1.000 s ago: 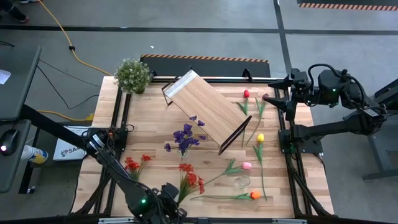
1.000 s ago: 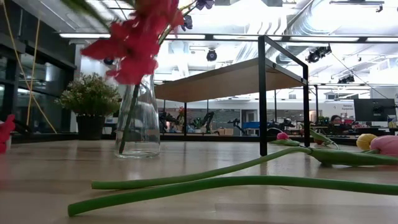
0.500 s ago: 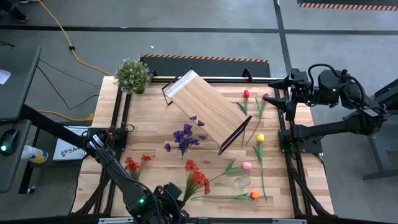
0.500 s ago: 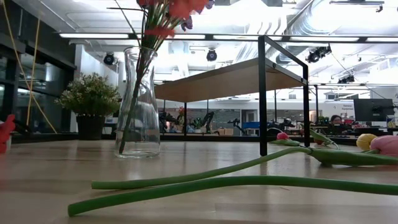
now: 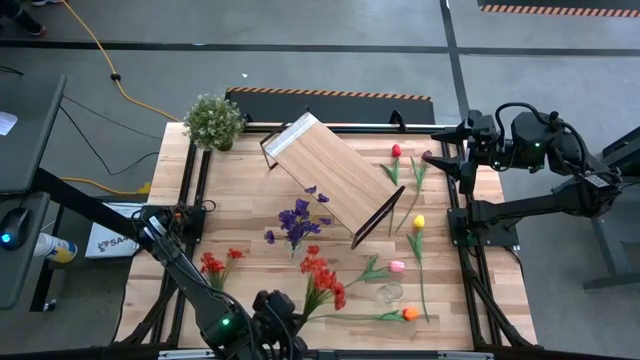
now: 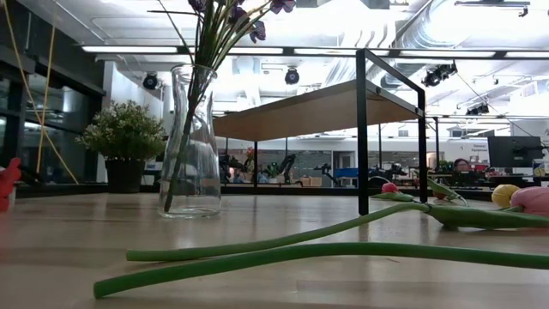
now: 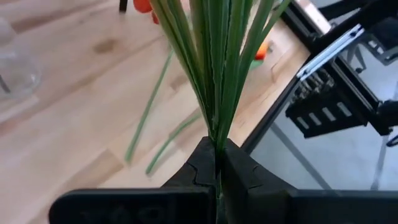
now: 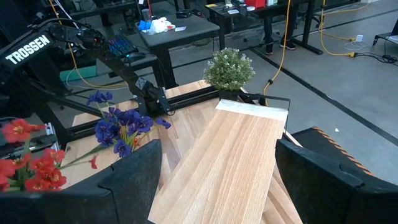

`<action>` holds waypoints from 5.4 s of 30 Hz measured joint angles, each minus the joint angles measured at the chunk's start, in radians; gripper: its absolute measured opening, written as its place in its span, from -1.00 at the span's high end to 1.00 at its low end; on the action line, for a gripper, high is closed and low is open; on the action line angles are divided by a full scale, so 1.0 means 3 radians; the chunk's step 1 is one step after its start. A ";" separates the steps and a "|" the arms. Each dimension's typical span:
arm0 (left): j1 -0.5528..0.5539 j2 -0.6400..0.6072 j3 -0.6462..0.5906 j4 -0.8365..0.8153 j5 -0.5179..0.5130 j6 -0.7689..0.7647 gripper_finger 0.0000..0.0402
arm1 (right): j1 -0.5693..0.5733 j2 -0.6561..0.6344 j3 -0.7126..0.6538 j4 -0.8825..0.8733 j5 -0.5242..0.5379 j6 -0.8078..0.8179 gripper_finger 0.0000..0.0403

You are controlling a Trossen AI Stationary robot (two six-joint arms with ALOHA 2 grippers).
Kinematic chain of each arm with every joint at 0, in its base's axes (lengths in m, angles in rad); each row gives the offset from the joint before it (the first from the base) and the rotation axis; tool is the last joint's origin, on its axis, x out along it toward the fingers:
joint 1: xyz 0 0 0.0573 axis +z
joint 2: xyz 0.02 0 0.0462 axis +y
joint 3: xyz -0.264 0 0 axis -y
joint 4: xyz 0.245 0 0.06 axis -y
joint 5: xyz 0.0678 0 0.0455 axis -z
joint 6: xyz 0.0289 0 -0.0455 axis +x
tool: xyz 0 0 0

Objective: Pick and place flowers into a vace then onto a shelf
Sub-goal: Put the right orange flower into the left transparent vase

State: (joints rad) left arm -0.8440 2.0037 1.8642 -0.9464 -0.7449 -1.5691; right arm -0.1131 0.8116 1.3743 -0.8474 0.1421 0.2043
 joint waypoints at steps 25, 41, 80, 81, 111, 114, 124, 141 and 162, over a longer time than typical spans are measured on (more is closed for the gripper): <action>-0.0003 -0.0191 0.0007 0.0129 -0.1332 0.0768 0.80 | -0.0001 0.0000 0.0000 0.0117 -0.0013 0.0075 -0.50; -0.0189 -0.0397 0.0007 0.0332 -0.2350 0.1327 0.80 | 0.0001 0.0000 0.0000 0.0124 -0.0062 0.0064 -0.50; -0.0206 -0.1140 0.0006 0.0009 -0.2752 0.2950 0.80 | 0.0002 0.0000 0.0000 0.0123 -0.0062 -0.0013 -0.50; -0.0186 -0.1151 0.0005 -0.0061 -0.2747 0.2950 0.80 | 0.0003 0.0000 0.0000 0.0123 -0.0062 -0.0013 -0.50; 0.0056 -0.1612 0.0006 -0.1696 -0.2749 0.1787 0.81 | 0.0003 -0.0001 0.0000 0.0150 -0.0022 -0.0013 -0.50; 0.0135 -0.1613 0.0006 -0.1954 -0.2751 0.1431 0.81 | 0.0003 0.0000 0.0000 0.0149 -0.0022 -0.0010 -0.50; 0.0295 -0.1611 0.0003 -0.2084 -0.2752 0.1214 0.81 | 0.0003 -0.0001 0.0000 0.0149 -0.0023 -0.0011 -0.50; 0.0459 -0.1918 -0.0923 -0.2079 -0.2754 0.0200 0.81 | 0.0003 -0.0004 0.0000 0.0148 -0.0062 -0.0014 -0.50; 0.0596 -0.2097 -0.1922 -0.2077 -0.2759 -0.1249 0.81 | 0.0003 -0.0004 0.0000 0.0149 -0.0061 -0.0012 -0.50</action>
State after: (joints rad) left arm -0.6652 1.3745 1.2876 -1.5695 -1.5726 -1.9439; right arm -0.1123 0.8104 1.3743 -0.8028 0.1238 0.2006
